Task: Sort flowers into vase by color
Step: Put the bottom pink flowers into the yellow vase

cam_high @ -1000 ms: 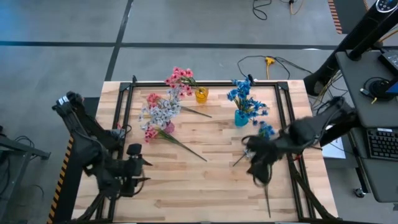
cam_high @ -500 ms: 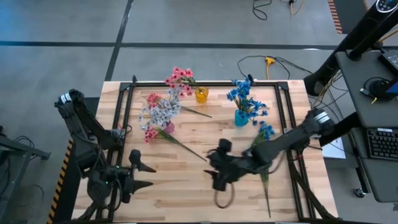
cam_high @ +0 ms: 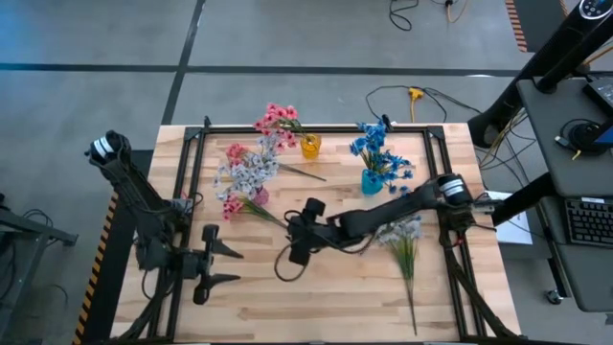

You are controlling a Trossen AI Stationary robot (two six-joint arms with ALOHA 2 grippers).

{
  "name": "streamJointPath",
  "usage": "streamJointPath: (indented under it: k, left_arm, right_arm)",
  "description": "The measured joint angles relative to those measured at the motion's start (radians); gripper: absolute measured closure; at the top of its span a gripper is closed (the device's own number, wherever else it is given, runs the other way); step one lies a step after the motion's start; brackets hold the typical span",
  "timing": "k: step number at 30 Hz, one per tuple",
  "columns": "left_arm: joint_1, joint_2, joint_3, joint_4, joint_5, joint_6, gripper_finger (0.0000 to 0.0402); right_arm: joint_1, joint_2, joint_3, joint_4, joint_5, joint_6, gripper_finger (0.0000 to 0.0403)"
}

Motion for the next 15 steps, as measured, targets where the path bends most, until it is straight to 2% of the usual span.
streamJointPath:
  k: [8,15]
  left_arm:
    - [0.000,-0.011,-0.028,0.042,-0.001,-0.034,0.0184]
    - [0.000,0.005,-0.028,0.041,-0.016,-0.059,0.0184]
  right_arm:
    - [-0.065,0.104,0.001,0.161,-0.073,-0.046,0.0152]
    - [-0.114,0.165,0.001,0.205,-0.099,-0.043,0.0150]
